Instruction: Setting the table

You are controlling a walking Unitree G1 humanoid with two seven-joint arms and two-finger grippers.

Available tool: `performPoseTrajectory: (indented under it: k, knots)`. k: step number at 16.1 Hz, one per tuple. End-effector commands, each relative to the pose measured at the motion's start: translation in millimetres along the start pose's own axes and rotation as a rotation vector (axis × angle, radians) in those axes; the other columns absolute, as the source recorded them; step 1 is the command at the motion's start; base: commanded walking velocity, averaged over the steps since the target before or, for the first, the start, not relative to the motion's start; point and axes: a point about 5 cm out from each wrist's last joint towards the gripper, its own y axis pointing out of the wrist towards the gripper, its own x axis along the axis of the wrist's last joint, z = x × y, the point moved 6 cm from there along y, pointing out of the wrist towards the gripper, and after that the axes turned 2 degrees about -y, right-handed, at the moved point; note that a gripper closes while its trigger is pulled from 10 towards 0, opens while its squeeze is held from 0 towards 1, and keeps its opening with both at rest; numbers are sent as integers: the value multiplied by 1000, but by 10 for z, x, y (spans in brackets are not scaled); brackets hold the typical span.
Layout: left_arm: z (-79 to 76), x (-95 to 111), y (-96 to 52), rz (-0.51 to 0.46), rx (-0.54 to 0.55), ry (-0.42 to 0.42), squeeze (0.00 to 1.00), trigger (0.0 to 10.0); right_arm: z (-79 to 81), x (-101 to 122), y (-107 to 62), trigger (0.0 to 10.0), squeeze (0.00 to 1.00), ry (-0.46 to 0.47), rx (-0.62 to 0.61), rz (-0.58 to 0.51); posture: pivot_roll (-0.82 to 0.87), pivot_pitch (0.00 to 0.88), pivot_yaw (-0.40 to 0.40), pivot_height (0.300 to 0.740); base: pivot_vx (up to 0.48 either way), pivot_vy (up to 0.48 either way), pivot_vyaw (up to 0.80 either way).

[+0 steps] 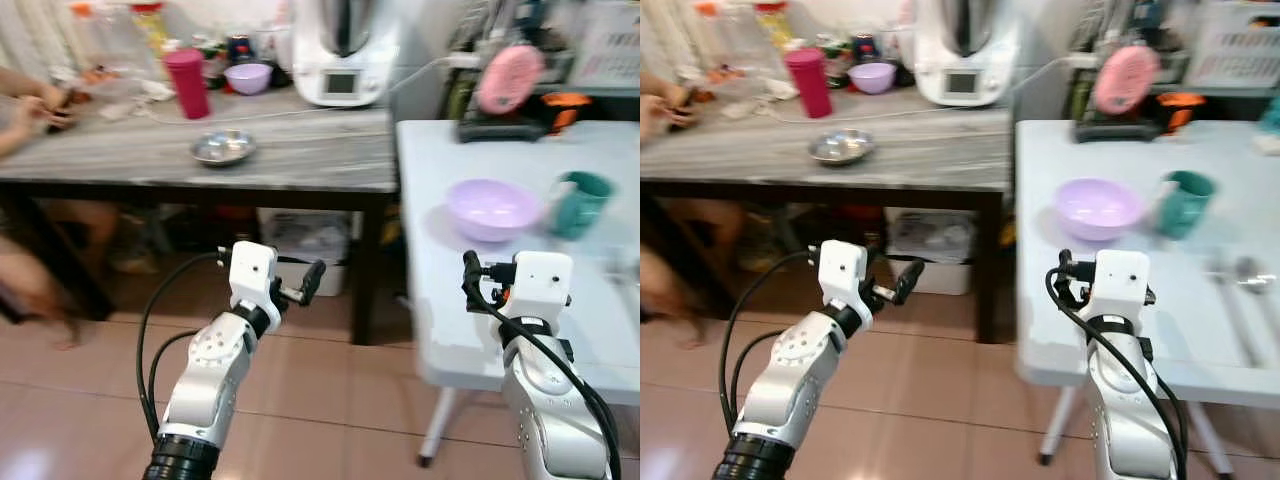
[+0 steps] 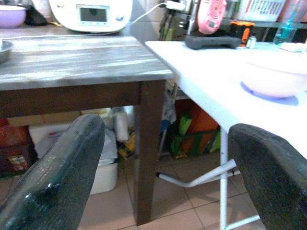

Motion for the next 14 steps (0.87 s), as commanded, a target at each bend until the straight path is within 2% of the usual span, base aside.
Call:
performPoseTrajectory:
  k: [1,9,11,14]
  knots:
    - [124,-53,-64,22,28,11,0,10000,51,53,-13,10000,0,8,13,-21,-306,0,63,740,0,-480,0]
    - [137,-137,-90,58,33,19,0,10000,12,40,-2,10000,0,-7,-3,-20,-312,0,73,740,0,-461,0]
    - [144,-134,-90,55,35,20,0,10000,20,44,-2,10000,0,-18,1,-22,-312,0,72,740,0,-287,0]
    - [133,-116,-89,36,28,-23,0,10000,27,38,-6,10000,0,-26,3,-24,-313,0,69,740,0,0,0]
